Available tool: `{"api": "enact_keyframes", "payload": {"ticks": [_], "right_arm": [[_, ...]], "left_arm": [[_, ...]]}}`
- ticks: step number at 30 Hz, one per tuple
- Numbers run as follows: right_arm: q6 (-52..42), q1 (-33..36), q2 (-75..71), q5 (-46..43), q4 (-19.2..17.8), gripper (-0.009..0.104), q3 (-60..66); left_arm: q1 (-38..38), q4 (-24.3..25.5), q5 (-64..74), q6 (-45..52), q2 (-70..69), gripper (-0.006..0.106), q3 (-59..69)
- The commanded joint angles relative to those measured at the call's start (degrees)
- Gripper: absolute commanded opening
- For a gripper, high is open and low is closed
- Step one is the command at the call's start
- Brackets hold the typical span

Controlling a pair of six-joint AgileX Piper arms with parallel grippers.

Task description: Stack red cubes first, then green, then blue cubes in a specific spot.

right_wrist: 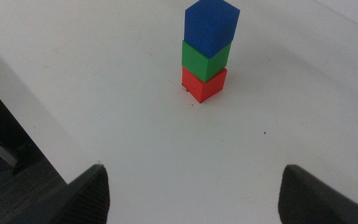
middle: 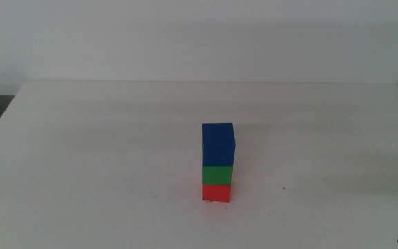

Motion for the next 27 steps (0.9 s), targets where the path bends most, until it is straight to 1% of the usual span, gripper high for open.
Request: {"api": "enact_keyframes", "payload": {"ticks": [1, 3, 4, 6, 7, 8, 10, 12, 13, 17, 20, 21, 24, 27], "right_arm": [[-0.4, -0.2, -0.2, -0.4, -0.3, 0.087, 0.4], [-0.4, -0.2, -0.2, -1.2, -2.0, 0.087, 1.7], [-0.4, -0.6, -0.4, -2.5, -3.7, 0.087, 2.6], [-0.4, -2.5, -1.6, -7.9, -6.7, 0.087, 5.0], [-0.4, -4.4, -2.2, -10.1, -6.4, 0.087, 6.2], [-0.4, -6.6, -2.6, -13.1, -4.5, 0.087, 7.3], [-0.4, -11.6, -3.8, -19.3, 0.9, 0.087, 9.6], [-0.4, -17.0, -4.9, -23.9, 3.9, 0.087, 11.7], [-0.4, -20.3, -5.5, -25.2, 4.8, 0.087, 12.9], [-0.4, -33.2, -9.6, -26.7, 5.2, 0.087, 17.6], [-0.4, -41.3, -14.2, -30.9, 7.5, 0.087, 21.8], [-0.4, -43.6, -16.0, -32.2, 7.5, 0.087, 23.1], [-0.4, -48.5, -21.4, -33.9, 7.5, 0.087, 25.6], [-0.4, -50.8, -24.9, -34.2, 7.5, 0.087, 27.4]], "left_arm": [[0.0, -0.4, -1.1, 0.2, -0.2, 0.094, 0.2], [0.0, 0.6, -1.0, 0.2, -0.3, 0.094, 0.3], [0.0, 1.4, -1.2, 0.2, -0.3, 0.094, 0.3], [0.0, 2.4, -3.5, 0.2, -1.6, 0.094, 1.4], [0.0, 2.6, -5.5, 0.2, -2.6, 0.094, 2.5], [0.0, 2.9, -7.2, 0.2, -3.5, 0.094, 3.5], [0.0, 3.5, -11.5, 0.2, -5.4, 0.094, 6.7], [0.0, 4.1, -14.3, 0.2, -6.9, 0.094, 10.0], [0.0, 4.7, -15.7, 0.2, -7.9, 0.094, 11.9], [0.0, 7.3, -20.8, 0.2, -13.4, 0.094, 19.6], [0.0, 7.5, -24.7, 0.2, -17.7, 0.094, 25.3], [0.0, 7.5, -26.2, 0.2, -19.1, 0.094, 27.3], [0.0, 7.5, -29.1, 0.2, -22.7, 0.094, 32.0], [0.0, 7.5, -29.3, 0.2, -24.4, 0.094, 35.1]]}}
